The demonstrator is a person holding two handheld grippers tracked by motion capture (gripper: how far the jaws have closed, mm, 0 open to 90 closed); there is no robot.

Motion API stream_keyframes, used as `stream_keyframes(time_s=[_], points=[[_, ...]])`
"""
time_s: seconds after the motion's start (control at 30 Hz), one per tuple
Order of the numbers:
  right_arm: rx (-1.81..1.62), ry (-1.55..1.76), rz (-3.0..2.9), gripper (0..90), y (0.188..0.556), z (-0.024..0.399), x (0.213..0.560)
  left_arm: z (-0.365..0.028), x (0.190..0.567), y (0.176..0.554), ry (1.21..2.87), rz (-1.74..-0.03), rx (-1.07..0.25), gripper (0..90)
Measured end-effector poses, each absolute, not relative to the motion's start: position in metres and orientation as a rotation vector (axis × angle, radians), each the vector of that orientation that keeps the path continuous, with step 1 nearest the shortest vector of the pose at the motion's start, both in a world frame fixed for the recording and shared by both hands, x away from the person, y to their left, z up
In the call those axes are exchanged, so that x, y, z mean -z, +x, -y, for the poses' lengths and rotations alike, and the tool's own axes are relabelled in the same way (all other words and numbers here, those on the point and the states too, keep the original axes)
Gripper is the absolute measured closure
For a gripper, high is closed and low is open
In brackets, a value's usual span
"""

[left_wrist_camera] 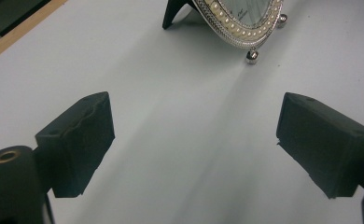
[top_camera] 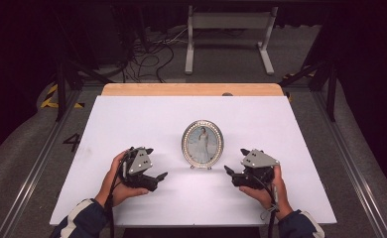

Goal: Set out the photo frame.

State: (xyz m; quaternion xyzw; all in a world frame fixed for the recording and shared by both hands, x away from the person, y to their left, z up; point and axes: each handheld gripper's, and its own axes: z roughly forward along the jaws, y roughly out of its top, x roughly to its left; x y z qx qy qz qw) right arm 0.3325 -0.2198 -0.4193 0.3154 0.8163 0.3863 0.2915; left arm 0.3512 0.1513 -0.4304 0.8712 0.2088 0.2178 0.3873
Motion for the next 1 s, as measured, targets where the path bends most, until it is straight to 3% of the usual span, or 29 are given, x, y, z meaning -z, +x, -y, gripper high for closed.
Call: stream_keyframes(time_s=[1.0], points=[[-0.998,0.888,-2.107,20.5,0.313,0.271,0.423,-0.216,0.436,0.327,2.188,-0.603,-0.627,7.1]])
